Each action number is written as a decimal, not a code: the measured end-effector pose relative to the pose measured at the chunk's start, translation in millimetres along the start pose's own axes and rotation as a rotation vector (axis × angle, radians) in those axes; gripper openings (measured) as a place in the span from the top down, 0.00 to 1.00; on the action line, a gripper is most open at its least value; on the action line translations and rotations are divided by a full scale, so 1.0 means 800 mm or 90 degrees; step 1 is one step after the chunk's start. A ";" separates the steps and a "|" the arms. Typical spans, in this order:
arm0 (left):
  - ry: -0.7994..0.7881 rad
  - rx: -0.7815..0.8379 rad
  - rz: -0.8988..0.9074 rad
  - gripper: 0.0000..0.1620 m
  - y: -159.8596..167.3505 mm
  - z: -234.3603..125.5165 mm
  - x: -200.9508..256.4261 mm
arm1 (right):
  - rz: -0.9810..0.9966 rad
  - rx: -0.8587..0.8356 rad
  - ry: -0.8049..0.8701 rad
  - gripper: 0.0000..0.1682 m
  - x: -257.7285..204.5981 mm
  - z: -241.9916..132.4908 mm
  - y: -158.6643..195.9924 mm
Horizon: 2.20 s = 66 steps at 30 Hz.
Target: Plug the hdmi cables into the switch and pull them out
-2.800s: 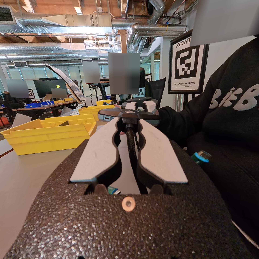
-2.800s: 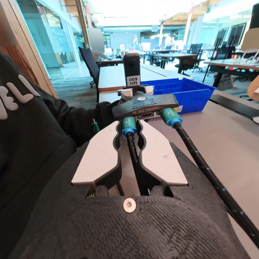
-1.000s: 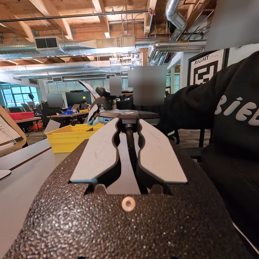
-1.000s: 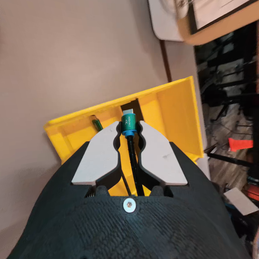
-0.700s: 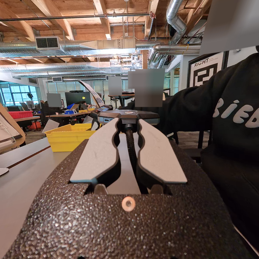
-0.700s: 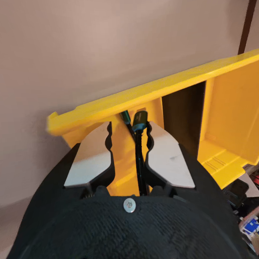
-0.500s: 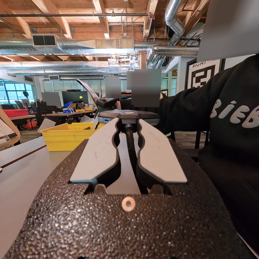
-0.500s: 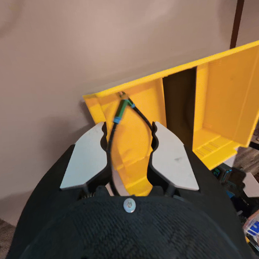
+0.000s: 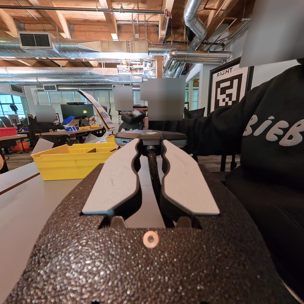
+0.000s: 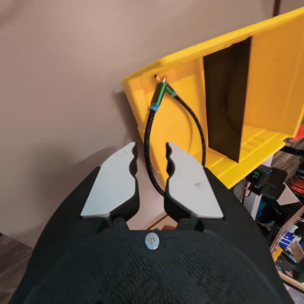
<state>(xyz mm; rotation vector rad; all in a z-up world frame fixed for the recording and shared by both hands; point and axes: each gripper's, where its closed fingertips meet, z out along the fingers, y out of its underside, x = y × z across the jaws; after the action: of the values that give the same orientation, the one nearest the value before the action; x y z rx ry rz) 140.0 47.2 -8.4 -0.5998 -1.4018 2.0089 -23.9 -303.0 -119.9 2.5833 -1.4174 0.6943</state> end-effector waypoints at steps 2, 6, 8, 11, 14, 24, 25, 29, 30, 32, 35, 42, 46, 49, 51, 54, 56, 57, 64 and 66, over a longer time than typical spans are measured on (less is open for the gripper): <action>0.006 -0.002 0.001 0.87 0.001 0.002 0.002 | 0.004 -0.011 -0.011 0.92 -0.003 0.012 0.006; 0.007 -0.001 0.001 0.87 0.000 0.002 0.003 | 0.031 0.008 -0.043 0.97 -0.006 0.024 0.002; 0.007 0.002 0.001 0.87 -0.001 0.000 0.003 | 0.047 0.013 -0.040 0.97 -0.001 0.026 -0.001; 0.009 0.010 -0.007 0.87 -0.001 -0.002 0.001 | 0.083 0.027 0.008 0.96 0.019 0.034 -0.006; 0.012 0.011 -0.012 0.87 0.001 -0.001 0.001 | 0.123 0.041 0.018 0.97 0.027 0.052 -0.011; 0.006 0.014 -0.013 0.87 0.002 -0.006 -0.002 | 0.297 0.246 0.156 0.61 0.078 -0.028 -0.058; 0.009 0.013 -0.015 0.87 0.003 -0.005 -0.002 | 0.305 0.319 0.122 0.54 0.065 -0.047 -0.083; 0.036 -0.005 -0.012 0.87 0.010 -0.002 0.005 | 0.254 0.700 -0.153 0.51 -0.042 -0.153 -0.211; 0.046 -0.010 -0.009 0.87 0.011 0.000 0.009 | 0.217 0.766 -0.191 0.54 -0.068 -0.175 -0.232; 0.063 -0.025 0.001 0.87 0.014 0.003 0.017 | 0.153 0.810 -0.172 0.55 -0.101 -0.191 -0.260; 0.062 -0.038 0.022 0.87 0.013 0.009 0.021 | 0.109 0.813 -0.188 0.57 -0.140 -0.196 -0.290; 0.089 -0.026 0.066 0.87 0.004 0.018 0.038 | 0.126 0.809 -0.167 0.70 -0.161 -0.183 -0.325; 0.105 -0.024 0.081 0.87 0.003 0.018 0.045 | 0.133 0.848 -0.227 0.79 -0.172 -0.198 -0.326; 0.113 -0.021 0.082 0.87 0.002 0.020 0.048 | 0.131 0.856 -0.243 0.86 -0.178 -0.200 -0.326; 0.113 -0.021 0.081 0.87 0.003 0.022 0.048 | 0.144 0.856 -0.233 0.87 -0.177 -0.196 -0.327; 0.114 -0.021 0.077 0.87 0.004 0.023 0.048 | 0.160 0.868 -0.240 0.87 -0.178 -0.193 -0.327; 0.110 -0.034 0.072 0.87 0.008 0.023 0.046 | 0.164 0.865 -0.240 0.87 -0.178 -0.189 -0.325; 0.108 -0.043 0.070 0.87 0.010 0.023 0.046 | 0.161 0.862 -0.235 0.87 -0.177 -0.188 -0.324; 0.074 -0.158 0.091 0.87 0.028 0.028 0.043 | 0.161 0.839 -0.238 0.87 -0.178 -0.177 -0.314; 0.071 -0.174 0.088 0.86 0.030 0.028 0.043 | 0.167 0.841 -0.238 0.87 -0.180 -0.177 -0.315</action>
<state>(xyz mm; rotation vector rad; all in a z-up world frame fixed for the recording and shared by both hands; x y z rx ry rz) 95.2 50.5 -23.8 -0.9365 -1.6166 1.8680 69.7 -8.3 -28.5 3.6135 -1.7864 1.7266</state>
